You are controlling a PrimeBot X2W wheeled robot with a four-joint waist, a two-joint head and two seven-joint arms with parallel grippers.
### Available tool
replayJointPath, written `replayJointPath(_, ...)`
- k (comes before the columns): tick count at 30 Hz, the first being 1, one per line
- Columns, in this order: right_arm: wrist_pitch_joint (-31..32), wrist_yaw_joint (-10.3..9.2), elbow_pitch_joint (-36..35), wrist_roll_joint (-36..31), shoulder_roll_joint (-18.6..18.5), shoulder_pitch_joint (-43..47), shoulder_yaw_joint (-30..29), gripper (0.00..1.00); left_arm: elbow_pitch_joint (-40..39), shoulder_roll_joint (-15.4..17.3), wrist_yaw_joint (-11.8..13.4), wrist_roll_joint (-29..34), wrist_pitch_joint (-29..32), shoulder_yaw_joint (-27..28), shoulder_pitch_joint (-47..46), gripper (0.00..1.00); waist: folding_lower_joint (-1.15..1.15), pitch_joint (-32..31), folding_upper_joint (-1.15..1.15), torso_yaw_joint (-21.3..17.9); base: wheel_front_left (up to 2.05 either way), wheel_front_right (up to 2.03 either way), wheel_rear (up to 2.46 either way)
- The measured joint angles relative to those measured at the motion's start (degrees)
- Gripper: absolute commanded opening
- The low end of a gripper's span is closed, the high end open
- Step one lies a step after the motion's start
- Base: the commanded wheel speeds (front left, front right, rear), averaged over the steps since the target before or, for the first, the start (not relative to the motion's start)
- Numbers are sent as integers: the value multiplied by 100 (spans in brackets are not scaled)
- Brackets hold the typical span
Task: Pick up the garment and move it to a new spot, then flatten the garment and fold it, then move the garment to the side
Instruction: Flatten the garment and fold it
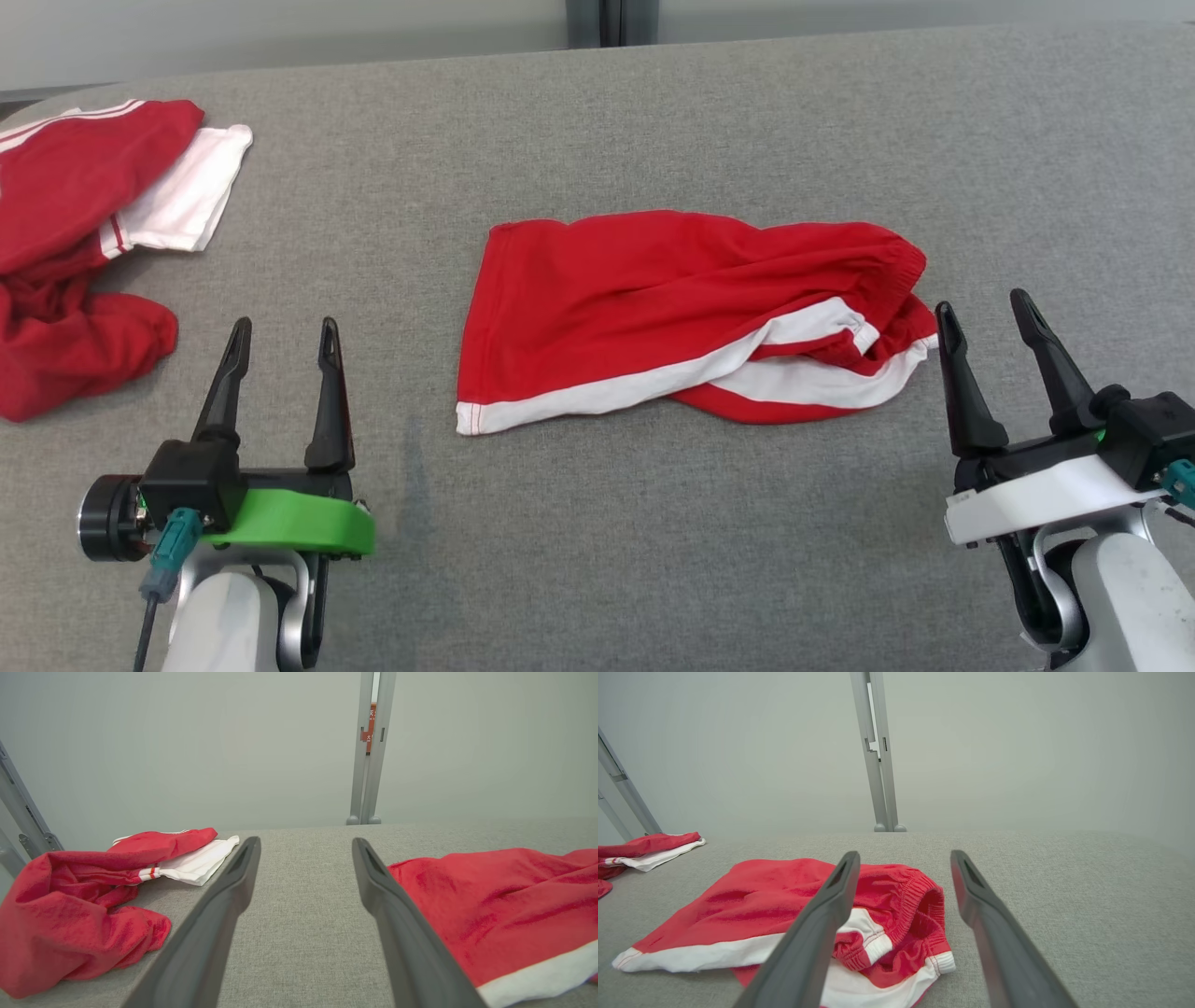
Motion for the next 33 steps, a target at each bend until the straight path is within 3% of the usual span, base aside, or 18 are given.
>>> replayJointPath(15, 408, 0, -622, -232, 191, 371, -53, 100, 188, 76, -40, 148, 136, -233, 219, 100, 0, -174, 0, -69, 0, 0, 0)
replayJointPath(23, 527, 0, -701, -229, 115, 264, 85, 100, 1067, 0, -369, 57, 1622, -925, -352, 100, 0, 155, 0, -91, 0, 0, 0)
replayJointPath(27, 564, 0, -635, -222, 89, 188, 153, 100, 1408, 2, -449, -178, 2033, -1099, -513, 100, 0, 317, 0, -153, 0, 0, 0)
replayJointPath(28, 587, 0, -601, -222, 71, 168, 163, 100, 1437, 4, -467, -234, 2096, -1143, -539, 82, 0, 345, 0, -171, 0, 0, 0)
replayJointPath(29, 611, 0, -578, -222, 53, 160, 176, 100, 1446, 13, -474, -276, 2140, -1177, -569, 46, 0, 365, 0, -183, 0, 0, 0)
replayJointPath(30, 633, 0, -539, -220, 20, 158, 212, 100, 1450, 49, -490, -314, 2169, -1226, -611, 0, 0, 391, 0, -193, 0, 0, 0)
replayJointPath(33, 760, 0, -390, -199, -78, 48, 397, 100, 1483, 78, -514, -477, 2270, -1371, -711, 0, 0, 465, 0, -197, 0, 0, 0)
